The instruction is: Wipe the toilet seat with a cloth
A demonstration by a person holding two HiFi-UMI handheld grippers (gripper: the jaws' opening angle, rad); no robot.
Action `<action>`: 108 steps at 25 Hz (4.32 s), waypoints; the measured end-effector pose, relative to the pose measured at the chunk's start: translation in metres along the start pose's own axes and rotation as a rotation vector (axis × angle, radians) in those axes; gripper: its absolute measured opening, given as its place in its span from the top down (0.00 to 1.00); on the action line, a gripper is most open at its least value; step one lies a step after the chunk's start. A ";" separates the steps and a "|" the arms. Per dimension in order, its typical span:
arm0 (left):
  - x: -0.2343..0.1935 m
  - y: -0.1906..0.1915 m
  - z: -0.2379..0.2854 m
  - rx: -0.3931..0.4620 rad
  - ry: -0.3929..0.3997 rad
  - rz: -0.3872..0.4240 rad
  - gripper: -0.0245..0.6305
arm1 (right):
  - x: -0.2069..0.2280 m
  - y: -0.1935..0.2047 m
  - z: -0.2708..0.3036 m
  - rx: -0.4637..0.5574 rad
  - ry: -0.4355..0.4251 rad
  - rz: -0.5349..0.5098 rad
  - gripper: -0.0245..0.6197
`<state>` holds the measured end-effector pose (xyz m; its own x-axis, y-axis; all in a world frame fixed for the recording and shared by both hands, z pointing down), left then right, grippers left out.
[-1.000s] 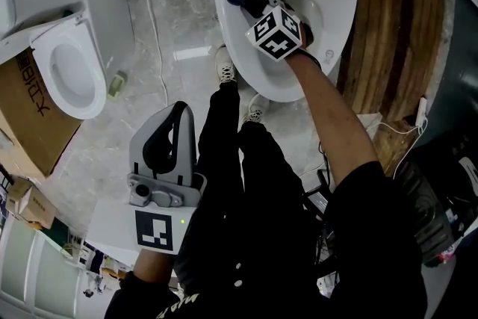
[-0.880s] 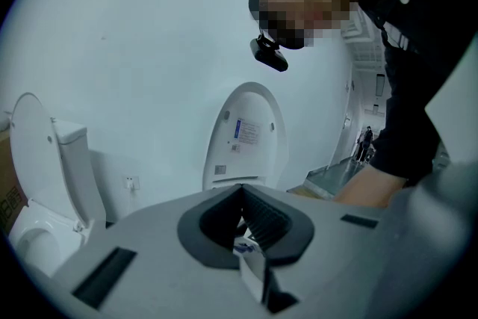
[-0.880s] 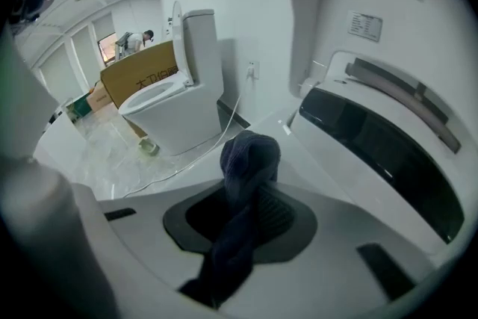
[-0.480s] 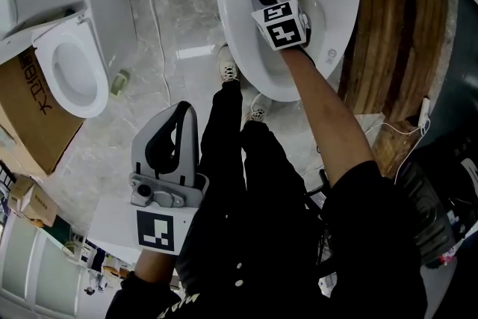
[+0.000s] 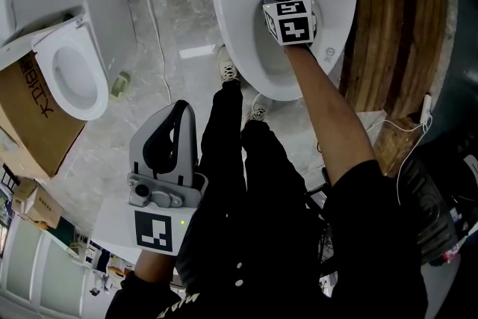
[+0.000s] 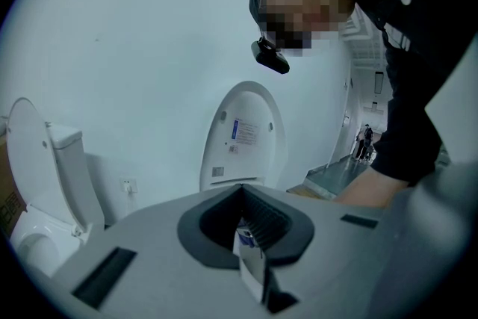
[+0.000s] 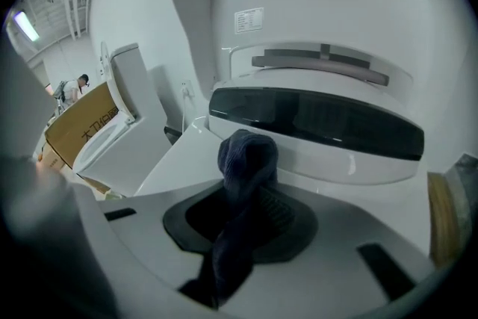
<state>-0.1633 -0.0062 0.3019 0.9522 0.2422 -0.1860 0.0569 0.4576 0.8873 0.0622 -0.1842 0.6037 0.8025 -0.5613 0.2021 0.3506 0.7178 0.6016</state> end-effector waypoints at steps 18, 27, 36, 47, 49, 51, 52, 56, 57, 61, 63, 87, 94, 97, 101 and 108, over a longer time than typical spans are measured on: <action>0.004 -0.002 0.005 0.002 0.010 0.013 0.95 | 0.047 0.020 -0.022 -0.037 0.036 0.038 0.83; 0.010 -0.015 0.000 0.036 0.026 0.026 0.95 | 0.047 0.016 -0.052 -0.073 -0.035 -0.116 0.83; 0.032 -0.054 -0.013 0.121 0.061 0.038 0.95 | 0.034 0.015 -0.192 0.021 -0.129 -0.165 0.83; 0.036 -0.134 -0.063 0.245 0.034 0.130 0.95 | 0.019 -0.034 -0.410 0.317 0.059 -0.115 0.83; 0.033 -0.149 -0.074 0.273 0.016 0.144 0.95 | 0.016 -0.046 -0.450 0.377 0.126 -0.135 0.83; 0.030 -0.162 -0.085 0.297 -0.003 0.153 0.95 | 0.010 -0.055 -0.487 0.438 0.184 -0.157 0.83; 0.029 -0.168 -0.091 0.311 -0.013 0.159 0.95 | 0.006 -0.058 -0.504 0.467 0.211 -0.171 0.83; 0.025 -0.195 -0.116 0.381 -0.051 0.182 0.95 | -0.008 -0.068 -0.568 0.562 0.312 -0.203 0.83; 0.024 -0.202 -0.123 0.400 -0.061 0.184 0.95 | -0.012 -0.071 -0.583 0.590 0.331 -0.201 0.83; 0.017 -0.223 -0.154 0.459 -0.098 0.187 0.95 | -0.032 -0.079 -0.637 0.726 0.375 -0.165 0.83; 0.012 -0.231 -0.170 0.485 -0.119 0.173 0.95 | -0.044 -0.082 -0.658 0.808 0.382 -0.123 0.83; 0.007 -0.223 -0.275 0.579 -0.265 0.132 0.95 | -0.102 -0.037 -0.735 1.042 0.501 -0.071 0.83; 0.020 -0.220 -0.273 0.588 -0.257 0.118 0.95 | -0.104 -0.027 -0.732 1.026 0.501 -0.047 0.83; 0.023 -0.221 -0.270 0.590 -0.251 0.120 0.95 | -0.104 -0.027 -0.729 1.013 0.504 -0.054 0.83; 0.026 -0.222 -0.268 0.590 -0.245 0.124 0.95 | -0.106 -0.028 -0.726 1.010 0.491 -0.061 0.83; 0.036 -0.224 -0.263 0.593 -0.225 0.124 0.95 | -0.104 -0.028 -0.724 1.002 0.467 -0.060 0.83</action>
<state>-0.2204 0.1257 -0.0144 0.9984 0.0477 -0.0310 0.0369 -0.1280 0.9911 0.3180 0.1522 0.0066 0.9745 -0.2220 -0.0331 0.0151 -0.0822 0.9965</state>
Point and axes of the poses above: the fingertips, and each gripper's own axes: z forward along the fingers, x to its right, y out of its underside, the point moved 9 cm from there along -z, backward along the fingers, and after that the axes turned 8 degrees about -y, right-handed, at the moved point
